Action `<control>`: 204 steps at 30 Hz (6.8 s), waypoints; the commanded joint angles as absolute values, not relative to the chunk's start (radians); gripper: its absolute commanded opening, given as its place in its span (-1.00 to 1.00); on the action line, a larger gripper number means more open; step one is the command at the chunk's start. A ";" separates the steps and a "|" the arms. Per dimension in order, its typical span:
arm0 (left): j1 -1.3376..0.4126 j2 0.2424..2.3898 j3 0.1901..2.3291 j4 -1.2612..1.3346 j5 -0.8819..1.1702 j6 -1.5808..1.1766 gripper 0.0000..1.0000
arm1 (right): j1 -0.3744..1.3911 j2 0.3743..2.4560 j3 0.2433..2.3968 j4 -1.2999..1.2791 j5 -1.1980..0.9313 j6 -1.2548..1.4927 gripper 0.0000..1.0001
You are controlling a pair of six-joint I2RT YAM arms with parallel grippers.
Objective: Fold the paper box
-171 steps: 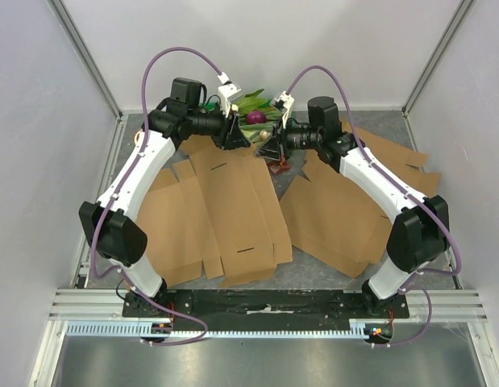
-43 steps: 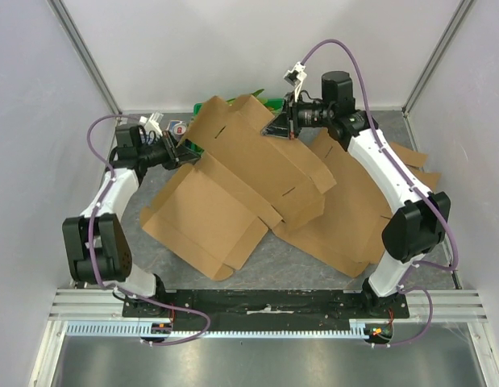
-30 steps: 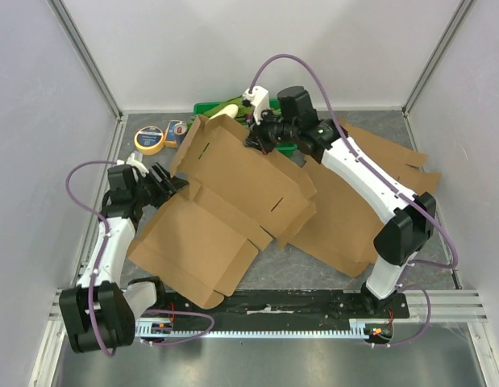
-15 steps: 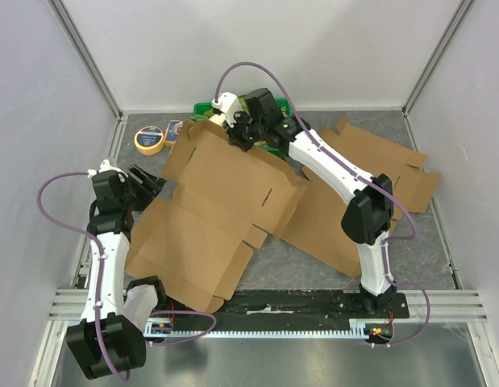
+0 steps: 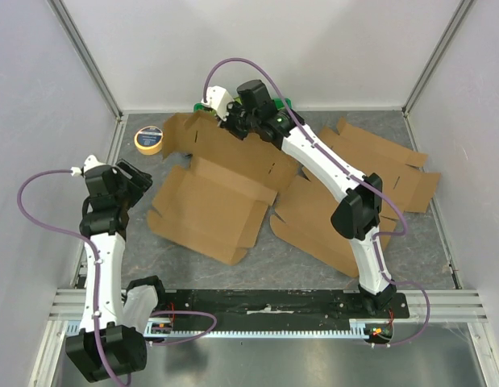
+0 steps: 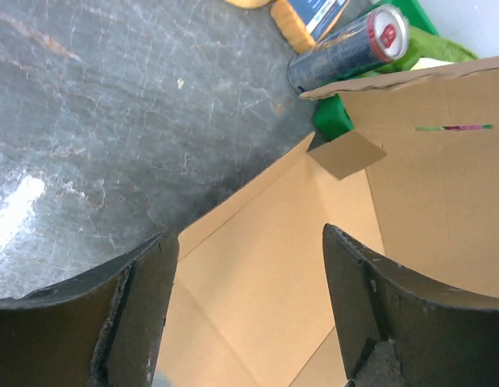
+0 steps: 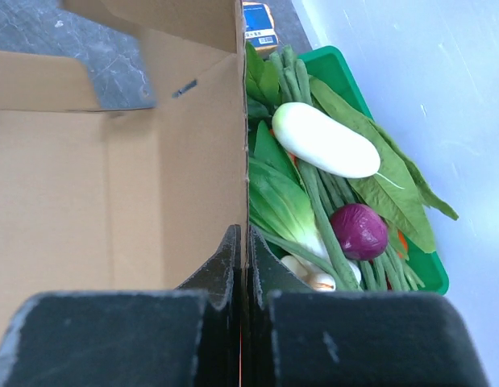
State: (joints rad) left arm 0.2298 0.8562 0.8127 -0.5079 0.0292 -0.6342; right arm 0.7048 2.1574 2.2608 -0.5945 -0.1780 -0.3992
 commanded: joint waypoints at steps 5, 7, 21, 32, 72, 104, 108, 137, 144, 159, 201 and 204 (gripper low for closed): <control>0.229 0.867 0.844 -0.182 0.521 -0.546 0.21 | 0.747 2.155 2.255 -0.566 -0.284 -0.462 -1.00; 0.206 0.873 0.815 -0.117 0.635 -0.575 0.20 | 0.781 2.154 2.231 -0.564 -0.250 -0.468 -1.00; -0.124 0.908 0.897 -0.242 0.128 -0.316 0.01 | 0.804 2.118 2.106 -0.569 -0.371 -0.471 -1.00; -0.126 0.932 0.989 -0.362 0.035 -0.239 0.23 | 0.802 2.111 2.102 -0.580 -0.379 -0.479 -1.00; -0.130 1.118 1.045 -0.419 0.089 -0.216 -0.93 | 0.816 2.120 2.167 -0.529 -0.105 -0.131 -0.26; -0.130 1.006 0.874 -0.201 0.100 -0.202 -0.95 | 0.839 1.643 1.305 0.005 0.386 1.899 0.50; -0.130 1.003 0.868 -0.186 0.106 -0.207 -0.94 | 0.847 1.680 1.328 0.002 0.405 1.939 0.36; -0.106 0.812 0.859 -0.391 0.117 -0.409 0.28 | 0.865 1.669 1.183 0.051 0.377 1.948 -0.90; 0.187 0.776 0.810 -0.506 0.101 -0.604 0.33 | 0.842 1.654 1.144 0.092 0.354 1.933 -0.88; 0.374 1.069 0.601 -0.140 0.523 -0.773 0.37 | 0.821 1.663 1.129 0.143 0.310 1.928 -0.88; 0.239 0.769 0.560 -0.468 0.368 -0.836 -0.06 | 0.795 1.674 1.103 0.169 0.333 1.931 -0.83; 0.239 0.758 0.523 -0.434 0.446 -0.857 -0.37 | 0.775 1.677 1.106 0.169 0.334 1.937 -0.83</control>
